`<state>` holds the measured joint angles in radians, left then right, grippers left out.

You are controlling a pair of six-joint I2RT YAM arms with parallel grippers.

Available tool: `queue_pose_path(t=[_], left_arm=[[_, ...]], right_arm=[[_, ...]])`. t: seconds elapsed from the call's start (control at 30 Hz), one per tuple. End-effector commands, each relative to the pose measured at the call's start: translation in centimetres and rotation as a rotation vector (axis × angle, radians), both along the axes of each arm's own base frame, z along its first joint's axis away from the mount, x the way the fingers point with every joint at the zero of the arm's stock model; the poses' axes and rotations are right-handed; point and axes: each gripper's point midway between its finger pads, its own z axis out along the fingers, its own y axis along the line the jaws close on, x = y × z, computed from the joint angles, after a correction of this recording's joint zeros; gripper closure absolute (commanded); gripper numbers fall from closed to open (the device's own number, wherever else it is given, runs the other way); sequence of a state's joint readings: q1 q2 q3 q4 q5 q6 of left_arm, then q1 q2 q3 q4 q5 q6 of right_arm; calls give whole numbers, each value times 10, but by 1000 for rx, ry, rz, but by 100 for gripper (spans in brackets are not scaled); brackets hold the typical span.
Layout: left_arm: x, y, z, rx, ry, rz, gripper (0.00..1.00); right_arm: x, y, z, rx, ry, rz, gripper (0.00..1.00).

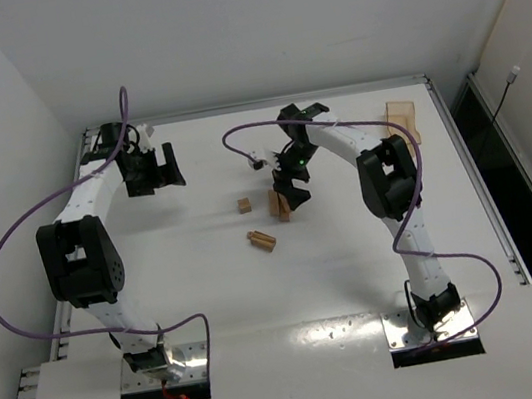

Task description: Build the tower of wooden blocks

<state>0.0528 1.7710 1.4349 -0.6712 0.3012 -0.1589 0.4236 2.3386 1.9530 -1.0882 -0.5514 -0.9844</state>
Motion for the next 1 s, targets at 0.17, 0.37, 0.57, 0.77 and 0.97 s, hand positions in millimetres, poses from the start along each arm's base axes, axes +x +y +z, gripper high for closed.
queue_pose_path(t=[0.17, 0.37, 0.57, 0.77, 0.97], left_arm=[[4, -5, 8, -17, -33, -13, 0], [6, -5, 8, -16, -42, -13, 0], [4, -7, 6, -29, -31, -11, 0], [6, -7, 9, -29, -40, -11, 0], [6, -7, 9, -29, -40, -11, 0]], right_arm=[[-10, 4, 3, 18, 30, 47, 0], [-25, 6, 10, 57, 74, 81, 0], [-40, -6, 12, 47, 101, 104, 0], [-50, -9, 19, 49, 123, 127, 0], [-55, -9, 20, 53, 139, 133, 0]])
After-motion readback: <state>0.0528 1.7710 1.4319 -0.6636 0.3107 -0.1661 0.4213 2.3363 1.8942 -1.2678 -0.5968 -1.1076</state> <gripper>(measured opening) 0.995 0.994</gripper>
